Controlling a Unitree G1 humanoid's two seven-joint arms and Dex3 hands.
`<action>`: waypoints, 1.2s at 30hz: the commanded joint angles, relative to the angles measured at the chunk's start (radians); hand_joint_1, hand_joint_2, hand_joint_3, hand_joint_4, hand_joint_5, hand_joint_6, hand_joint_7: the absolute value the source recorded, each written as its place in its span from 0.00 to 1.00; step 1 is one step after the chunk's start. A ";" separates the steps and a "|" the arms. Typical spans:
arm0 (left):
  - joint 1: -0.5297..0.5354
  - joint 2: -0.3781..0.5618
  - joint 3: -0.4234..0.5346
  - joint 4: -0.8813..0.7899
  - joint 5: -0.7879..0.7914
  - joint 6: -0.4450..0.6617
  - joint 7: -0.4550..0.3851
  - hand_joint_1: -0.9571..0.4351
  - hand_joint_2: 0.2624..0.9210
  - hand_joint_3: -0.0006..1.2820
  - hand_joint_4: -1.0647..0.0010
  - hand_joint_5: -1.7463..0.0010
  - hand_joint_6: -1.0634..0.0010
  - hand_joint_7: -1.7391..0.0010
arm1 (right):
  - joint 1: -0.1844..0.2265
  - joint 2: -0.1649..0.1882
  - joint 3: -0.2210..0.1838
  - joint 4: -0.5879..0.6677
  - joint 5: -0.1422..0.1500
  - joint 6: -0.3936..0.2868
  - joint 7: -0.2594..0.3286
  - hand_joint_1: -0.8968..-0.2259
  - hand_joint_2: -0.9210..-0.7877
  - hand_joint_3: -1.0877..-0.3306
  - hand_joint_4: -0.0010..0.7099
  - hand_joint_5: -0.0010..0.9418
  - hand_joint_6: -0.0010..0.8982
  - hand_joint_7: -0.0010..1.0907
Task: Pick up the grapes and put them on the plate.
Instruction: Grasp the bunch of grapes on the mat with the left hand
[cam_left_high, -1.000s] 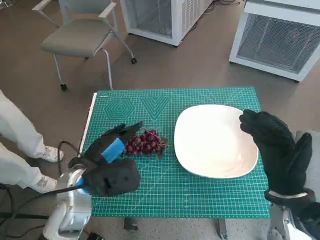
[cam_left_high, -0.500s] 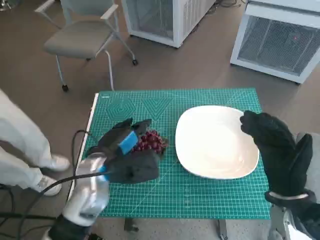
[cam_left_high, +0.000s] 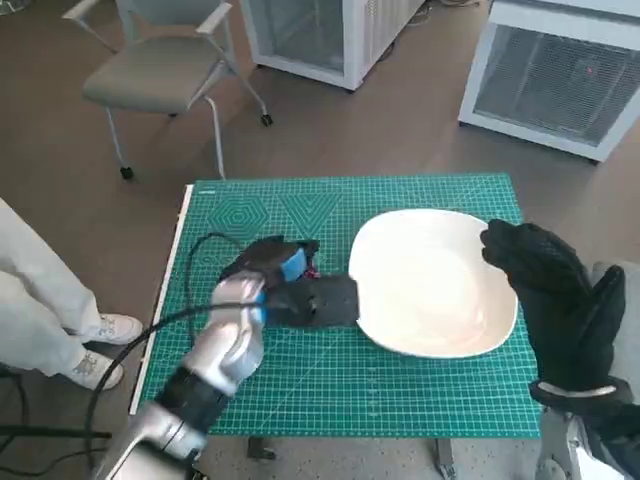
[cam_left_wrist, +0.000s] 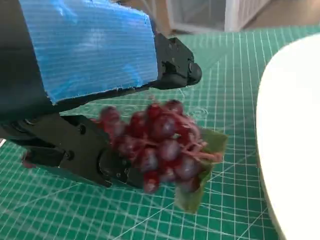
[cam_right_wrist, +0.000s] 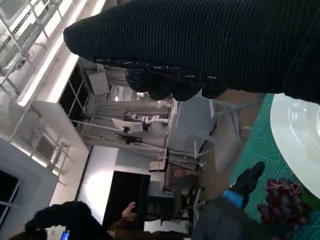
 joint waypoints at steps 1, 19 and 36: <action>-0.078 -0.033 -0.018 0.143 -0.012 -0.034 0.013 0.64 0.81 0.00 0.85 1.00 0.69 0.99 | 0.024 0.000 0.001 -0.001 0.008 0.016 0.001 0.75 0.00 0.59 0.54 0.77 0.18 0.91; -0.130 -0.072 -0.003 0.350 -0.074 -0.081 0.081 0.67 0.81 0.00 0.88 1.00 0.71 1.00 | 0.036 0.000 -0.007 -0.010 0.000 0.011 -0.006 0.75 0.00 0.58 0.53 0.78 0.17 0.91; -0.137 -0.073 -0.002 0.415 -0.103 -0.085 0.164 0.88 0.70 0.37 0.59 0.37 0.83 1.00 | 0.028 0.003 -0.005 -0.003 0.002 0.018 -0.010 0.75 0.00 0.59 0.54 0.77 0.17 0.92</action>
